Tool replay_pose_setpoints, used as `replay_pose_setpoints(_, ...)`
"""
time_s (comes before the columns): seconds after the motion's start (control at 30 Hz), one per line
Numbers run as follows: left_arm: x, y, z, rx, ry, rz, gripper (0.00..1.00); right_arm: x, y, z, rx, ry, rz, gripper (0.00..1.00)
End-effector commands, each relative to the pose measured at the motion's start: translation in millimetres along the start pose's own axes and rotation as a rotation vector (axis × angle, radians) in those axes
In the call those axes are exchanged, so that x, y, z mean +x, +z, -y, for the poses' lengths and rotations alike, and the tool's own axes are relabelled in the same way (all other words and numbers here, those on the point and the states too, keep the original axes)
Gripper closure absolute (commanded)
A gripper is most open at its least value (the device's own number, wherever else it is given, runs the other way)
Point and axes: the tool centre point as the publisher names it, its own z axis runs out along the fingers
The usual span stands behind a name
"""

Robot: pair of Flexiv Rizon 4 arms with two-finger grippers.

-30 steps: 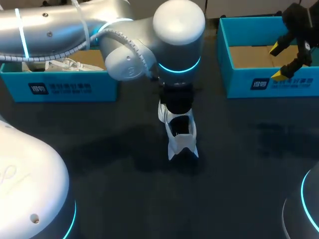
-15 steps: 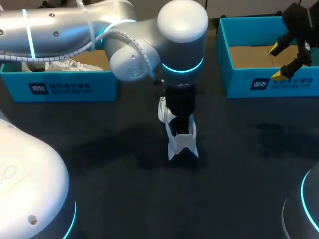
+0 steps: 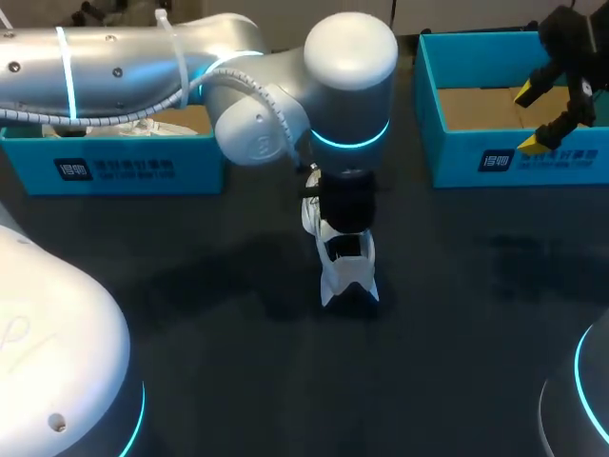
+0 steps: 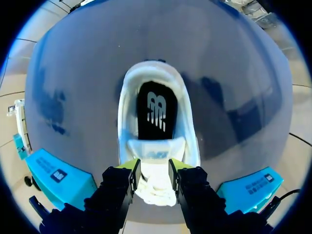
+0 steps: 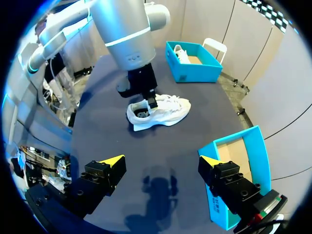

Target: Take the shoe out of the shoebox, open the shoe tongue, remove and reinsert the insole, then place the shoe into the shoebox

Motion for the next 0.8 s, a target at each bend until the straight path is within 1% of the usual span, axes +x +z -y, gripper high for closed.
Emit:
replay_pose_setpoints(0.03,1.3,-4,-9,-0.007,-0.015,-0.006,0.61,-1.3,1,-0.6,0.003,0.001,-0.002,0.0)
replay_pose_setpoints(0.17,-0.8,9,-15,0.029,-0.033,-0.02,0.64,-1.3,1,-0.6,0.003,0.001,-0.002,0.0)
replay_pose_setpoints(0.3,-1.9,18,-6,0.045,-0.031,-0.028,0.64,-1.3,1,-0.6,0.003,0.001,-0.002,0.0)
replay_pose_setpoints(0.4,-1.7,20,1,0.045,-0.027,-0.031,0.65,-1.3,1,-0.6,0.003,0.001,-0.002,0.0)
replay_pose_setpoints(0.53,-0.4,23,4,0.046,-0.025,-0.044,0.64,-1.3,1,-0.6,0.003,0.001,-0.002,0.0)
replay_pose_setpoints(0.57,0.5,22,5,0.047,-0.026,-0.046,0.64,-1.3,1,-0.6,0.003,0.001,-0.002,0.0)
replay_pose_setpoints(0.77,8.5,-4,3,0.036,-0.119,-0.045,0.6,-1.3,1,-0.6,0.003,0.001,-0.002,0.0)
replay_pose_setpoints(0.8,10.7,-8,2,0.04,-0.148,-0.041,0.57,-1.3,1,-0.6,0.003,0.001,-0.002,0.0)
